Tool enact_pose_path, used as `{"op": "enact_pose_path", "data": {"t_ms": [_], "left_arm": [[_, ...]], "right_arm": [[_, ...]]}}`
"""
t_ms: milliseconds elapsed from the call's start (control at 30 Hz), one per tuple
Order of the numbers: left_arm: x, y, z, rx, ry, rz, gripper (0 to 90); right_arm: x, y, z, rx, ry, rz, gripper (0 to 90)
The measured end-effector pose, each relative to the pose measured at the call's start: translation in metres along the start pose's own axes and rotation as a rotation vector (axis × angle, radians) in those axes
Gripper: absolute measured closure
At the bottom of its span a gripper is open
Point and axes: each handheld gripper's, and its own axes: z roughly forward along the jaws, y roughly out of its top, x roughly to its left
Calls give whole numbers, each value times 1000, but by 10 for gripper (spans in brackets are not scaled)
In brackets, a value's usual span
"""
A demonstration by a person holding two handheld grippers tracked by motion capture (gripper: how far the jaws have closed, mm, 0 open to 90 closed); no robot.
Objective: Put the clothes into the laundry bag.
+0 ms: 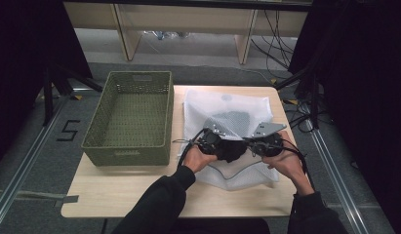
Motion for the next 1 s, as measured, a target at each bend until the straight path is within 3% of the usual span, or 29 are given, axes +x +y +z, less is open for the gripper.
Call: {"op": "enact_pose_path", "data": {"t_ms": [33, 67, 100, 167, 233, 300, 333, 367, 400, 433, 500, 567, 667, 700, 800, 833, 900, 933, 1000], "left_arm": [[-4, -5, -8, 30, -9, 54, 685], [-6, -9, -12, 44, -14, 70, 664], [-6, -9, -12, 44, -14, 70, 640], [-8, -18, -19, 89, -41, 90, 611], [-8, -23, -16, 104, -53, 82, 562], [-7, -22, -13, 105, -51, 85, 584], [-7, -22, -10, 99, -51, 77, 657], [-5, -19, -6, 101, -45, 80, 808], [-1, -14, 0, 101, -38, 64, 846], [0, -11, 4, 79, -26, 44, 860], [3, -8, 5, 77, -19, 46, 864], [6, 2, 7, 16, 23, 17, 868], [8, 6, 7, 3, 39, 12, 865], [7, 6, 9, -13, 45, -1, 860], [6, 4, 8, 6, 25, -2, 830], [6, -1, 0, 36, -2, 23, 772], [4, -6, -5, 22, -6, 15, 737], [2, -11, -18, 38, -11, 27, 657], [0, -15, -25, 33, -17, 24, 612]], "right_arm": [[0, -1, -1, 2, -4, 7, 900], [1, -1, -2, 4, -3, 20, 900], [1, -1, -2, 4, -3, 20, 900], [0, -2, -2, -1, 0, 5, 900], [0, -2, -1, 3, -4, 18, 900], [1, -2, -1, 5, -4, 20, 900], [2, -1, -1, 5, -2, 17, 900], [3, 0, -1, 6, -4, 16, 900], [4, 0, 0, 3, -3, 10, 900], [4, 1, 0, 3, -4, 8, 900], [4, 1, 0, 3, 4, 4, 900], [7, -2, 0, 14, 15, 14, 900], [9, -4, 1, 16, 39, 21, 900], [13, -7, 5, 28, 52, 22, 900], [17, -10, 10, 35, 61, 5, 900], [20, -14, 14, 62, 86, 22, 900], [22, -17, 17, 58, 82, 22, 900], [23, -19, 21, 69, 92, 16, 900], [24, -20, 23, 76, 100, 8, 900]]}}
